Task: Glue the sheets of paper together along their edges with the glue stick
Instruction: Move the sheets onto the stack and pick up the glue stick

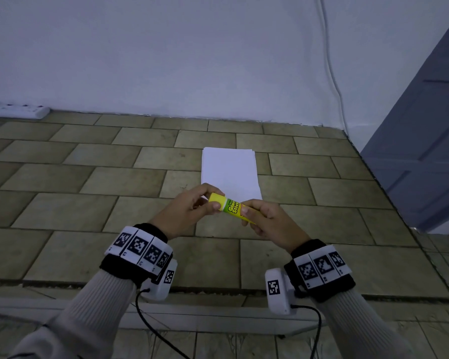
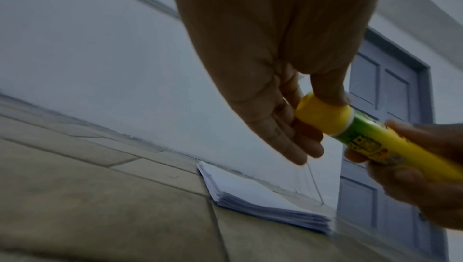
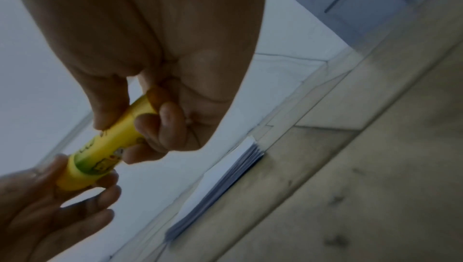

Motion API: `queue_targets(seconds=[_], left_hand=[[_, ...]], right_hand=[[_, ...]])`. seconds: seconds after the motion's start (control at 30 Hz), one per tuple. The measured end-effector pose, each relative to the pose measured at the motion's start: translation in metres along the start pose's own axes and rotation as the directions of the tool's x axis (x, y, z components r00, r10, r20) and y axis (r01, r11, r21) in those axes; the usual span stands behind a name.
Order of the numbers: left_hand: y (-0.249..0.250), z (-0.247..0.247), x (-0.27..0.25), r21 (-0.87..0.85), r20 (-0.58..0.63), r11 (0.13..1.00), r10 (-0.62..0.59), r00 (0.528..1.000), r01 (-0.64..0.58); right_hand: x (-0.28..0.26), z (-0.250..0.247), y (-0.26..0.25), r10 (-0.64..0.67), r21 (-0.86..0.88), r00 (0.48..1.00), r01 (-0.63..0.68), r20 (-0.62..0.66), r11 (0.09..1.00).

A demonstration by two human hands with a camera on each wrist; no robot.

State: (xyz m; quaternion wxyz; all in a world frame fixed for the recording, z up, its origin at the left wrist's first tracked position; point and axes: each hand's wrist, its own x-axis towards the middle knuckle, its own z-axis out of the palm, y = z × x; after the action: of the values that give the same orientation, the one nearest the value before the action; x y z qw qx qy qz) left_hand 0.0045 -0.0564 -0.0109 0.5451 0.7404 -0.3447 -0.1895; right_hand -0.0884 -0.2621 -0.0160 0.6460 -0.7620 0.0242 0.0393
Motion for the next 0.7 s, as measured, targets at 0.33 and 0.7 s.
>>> queue_targets(seconds=[0.33,0.7], left_hand=[[0.011,0.005,0.007,-0.074,-0.062,0.945,-0.323,0.944,0.319],[0.006,0.005,-0.002,0.029,-0.034,0.999,0.027,0.999,-0.026]], right_hand=[[-0.003,0.009,0.006,-0.266,-0.441,0.962,0.213,-0.061,0.872],[-0.006,0.001,-0.001,0.015,0.060,1.000,-0.015,0.005,0.998]])
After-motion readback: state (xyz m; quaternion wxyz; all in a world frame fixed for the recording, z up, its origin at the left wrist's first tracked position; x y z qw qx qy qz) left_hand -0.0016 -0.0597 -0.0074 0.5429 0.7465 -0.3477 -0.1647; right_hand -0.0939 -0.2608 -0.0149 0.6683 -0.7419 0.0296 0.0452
